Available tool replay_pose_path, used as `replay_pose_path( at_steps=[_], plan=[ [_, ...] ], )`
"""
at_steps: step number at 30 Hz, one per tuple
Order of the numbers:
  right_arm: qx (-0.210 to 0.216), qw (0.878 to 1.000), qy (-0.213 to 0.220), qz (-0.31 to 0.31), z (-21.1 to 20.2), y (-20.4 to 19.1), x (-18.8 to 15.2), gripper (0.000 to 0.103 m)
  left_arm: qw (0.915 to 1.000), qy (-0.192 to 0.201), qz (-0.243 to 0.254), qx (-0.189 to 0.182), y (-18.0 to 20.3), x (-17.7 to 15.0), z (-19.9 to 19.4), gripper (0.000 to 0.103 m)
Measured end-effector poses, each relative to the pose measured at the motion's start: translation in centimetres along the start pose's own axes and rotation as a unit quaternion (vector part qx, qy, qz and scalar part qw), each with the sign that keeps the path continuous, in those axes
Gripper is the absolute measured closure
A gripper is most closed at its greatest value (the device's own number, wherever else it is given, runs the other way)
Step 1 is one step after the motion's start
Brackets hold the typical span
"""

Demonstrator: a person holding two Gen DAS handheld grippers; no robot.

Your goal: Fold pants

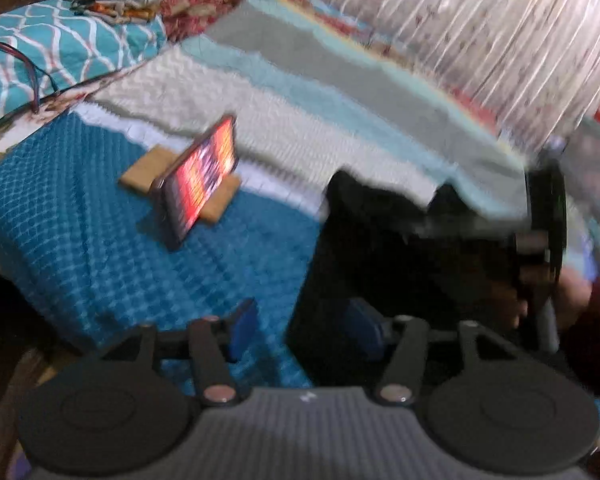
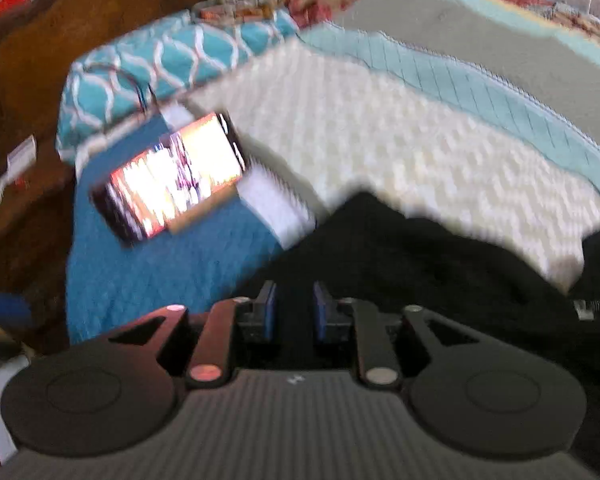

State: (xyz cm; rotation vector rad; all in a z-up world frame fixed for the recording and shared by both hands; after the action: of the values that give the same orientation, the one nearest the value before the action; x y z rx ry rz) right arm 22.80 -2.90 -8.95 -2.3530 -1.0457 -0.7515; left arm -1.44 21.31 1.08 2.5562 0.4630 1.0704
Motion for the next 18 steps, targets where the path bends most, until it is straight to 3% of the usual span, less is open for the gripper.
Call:
replay_pose_path(
  at_steps=[2,4,5,6,8,9,11,13,14,15,16,17,18],
  plan=[
    [-0.029,0.999,0.019,0.009,-2.5,2.4,0.4,0.081,0.9997,0.014,0.014,-0.017,0.9,1.0,1.2,0.042],
    [-0.086,0.995,0.043,0.006,-5.3,6.0,1.4,0.078,0.9984,0.018,0.053,-0.011,2.3,2.5,3.8,0.042],
    [-0.128,0.99,0.052,-0.006,-6.4,8.0,2.3,0.068,0.9967,0.025,0.076,-0.009,2.9,3.0,5.2,0.042],
    [-0.159,0.986,0.054,-0.016,-6.7,9.3,2.5,0.05,0.9939,0.033,0.105,-0.003,4.0,3.9,7.0,0.04],
    [-0.194,0.98,0.033,-0.03,-6.9,13.1,3.1,0.029,0.9887,0.037,0.145,0.008,6.1,5.2,10.1,0.031],
    [-0.205,0.978,0.017,-0.03,-6.4,14.3,3.2,0.028,0.9859,0.036,0.163,0.008,7.2,6.2,12.1,0.021],
    [-0.233,0.972,-0.015,-0.032,-4.4,16.4,3.4,0.028,0.9803,0.038,0.193,0.019,8.9,7.4,14.9,0.016],
    [-0.229,0.971,-0.05,-0.038,-1.7,17.8,2.9,0.026,0.9748,0.03,0.219,0.031,10.4,8.1,17.9,0.013],
    [-0.237,0.969,-0.061,-0.039,-0.4,18.3,2.5,0.028,0.9733,0.021,0.226,0.037,11.0,8.3,19.4,0.011],
    [-0.247,0.966,-0.07,-0.038,0.6,18.9,1.9,0.038,0.9724,0.013,0.228,0.047,11.5,8.5,20.9,0.012],
    [-0.256,0.963,-0.081,-0.035,1.1,19.6,1.3,0.056,0.9719,0.007,0.228,0.058,11.9,8.6,22.1,0.012],
    [-0.263,0.961,-0.088,-0.018,1.4,20.4,0.9,0.092,0.9717,-0.002,0.227,0.063,12.3,8.6,23.2,0.016],
    [-0.276,0.959,-0.067,0.013,-0.1,21.7,0.8,0.093,0.9711,-0.014,0.231,0.058,12.9,8.3,24.3,0.019]
  ],
)
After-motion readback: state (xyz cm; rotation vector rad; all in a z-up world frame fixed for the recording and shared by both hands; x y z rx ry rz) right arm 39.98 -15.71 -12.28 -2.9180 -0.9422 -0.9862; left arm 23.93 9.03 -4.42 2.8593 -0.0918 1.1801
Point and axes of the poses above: each gripper's, at about its wrist camera, not at the fingertips, and z roughly the way its jaws point, y to its right, x to its top, the point moved 6 cm from there along z, roughly the way its jaws point, and after that the axes turned 3 degrees about -z, right-handed, at the moved point
